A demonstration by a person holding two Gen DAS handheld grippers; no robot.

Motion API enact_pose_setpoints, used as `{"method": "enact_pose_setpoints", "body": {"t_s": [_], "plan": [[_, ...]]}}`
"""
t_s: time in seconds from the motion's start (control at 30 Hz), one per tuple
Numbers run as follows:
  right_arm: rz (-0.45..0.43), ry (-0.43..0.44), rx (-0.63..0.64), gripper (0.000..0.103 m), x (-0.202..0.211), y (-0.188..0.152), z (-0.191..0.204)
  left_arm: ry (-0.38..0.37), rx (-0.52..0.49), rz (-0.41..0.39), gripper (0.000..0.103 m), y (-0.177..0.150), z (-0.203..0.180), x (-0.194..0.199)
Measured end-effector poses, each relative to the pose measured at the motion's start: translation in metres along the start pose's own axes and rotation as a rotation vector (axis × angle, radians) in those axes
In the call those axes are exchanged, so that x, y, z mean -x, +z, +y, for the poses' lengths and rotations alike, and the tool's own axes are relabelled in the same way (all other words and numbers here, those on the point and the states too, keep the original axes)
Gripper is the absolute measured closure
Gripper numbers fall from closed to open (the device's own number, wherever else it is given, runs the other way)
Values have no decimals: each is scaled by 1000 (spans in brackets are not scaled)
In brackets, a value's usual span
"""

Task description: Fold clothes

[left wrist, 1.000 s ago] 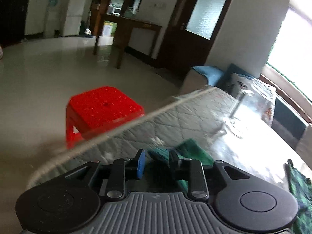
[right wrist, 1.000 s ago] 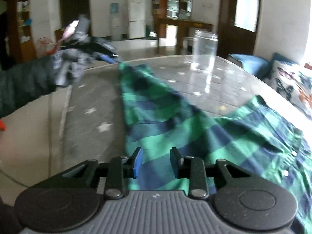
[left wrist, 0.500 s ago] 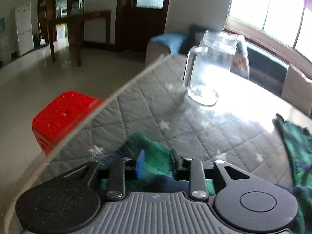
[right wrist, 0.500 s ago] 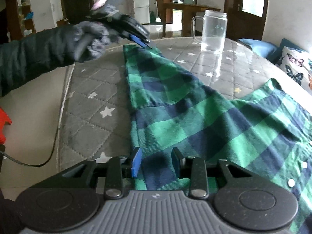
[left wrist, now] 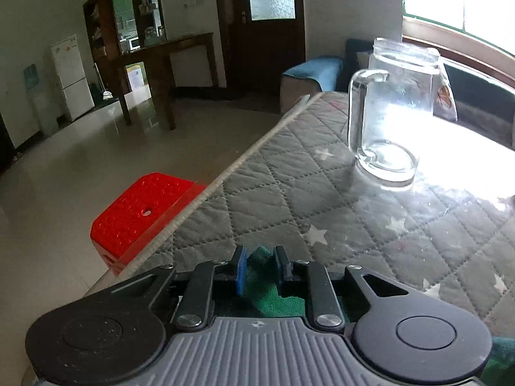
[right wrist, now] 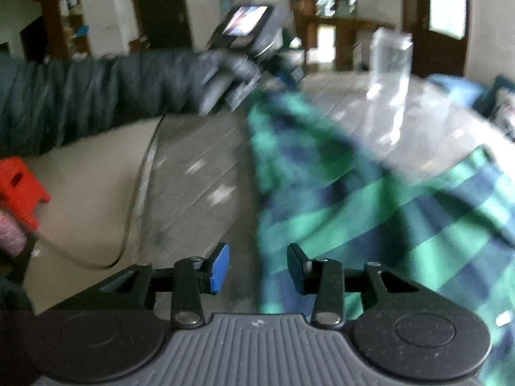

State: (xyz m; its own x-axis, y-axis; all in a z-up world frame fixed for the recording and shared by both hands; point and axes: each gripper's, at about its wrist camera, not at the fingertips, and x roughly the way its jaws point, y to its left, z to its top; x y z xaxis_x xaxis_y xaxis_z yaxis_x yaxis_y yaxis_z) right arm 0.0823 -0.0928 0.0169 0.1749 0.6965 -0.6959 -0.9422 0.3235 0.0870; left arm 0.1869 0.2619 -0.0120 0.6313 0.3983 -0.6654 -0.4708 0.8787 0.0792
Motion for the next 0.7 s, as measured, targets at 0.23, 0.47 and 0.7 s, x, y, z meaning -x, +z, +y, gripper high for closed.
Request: {"method": "enact_pose_setpoints", "body": {"t_s": [0.23,0.47,0.7], "plan": [[-33,-191,-158,32,3,10,-75,-81,1,-11,81,3,-1,23],[-29,-178,-320,25,-11,5,-119,-193,-39,-18,73,-3,-22,54],[12,-48,-246,24,-23,4,-85,-277,-73,-30,62,-10,-42,79]]}}
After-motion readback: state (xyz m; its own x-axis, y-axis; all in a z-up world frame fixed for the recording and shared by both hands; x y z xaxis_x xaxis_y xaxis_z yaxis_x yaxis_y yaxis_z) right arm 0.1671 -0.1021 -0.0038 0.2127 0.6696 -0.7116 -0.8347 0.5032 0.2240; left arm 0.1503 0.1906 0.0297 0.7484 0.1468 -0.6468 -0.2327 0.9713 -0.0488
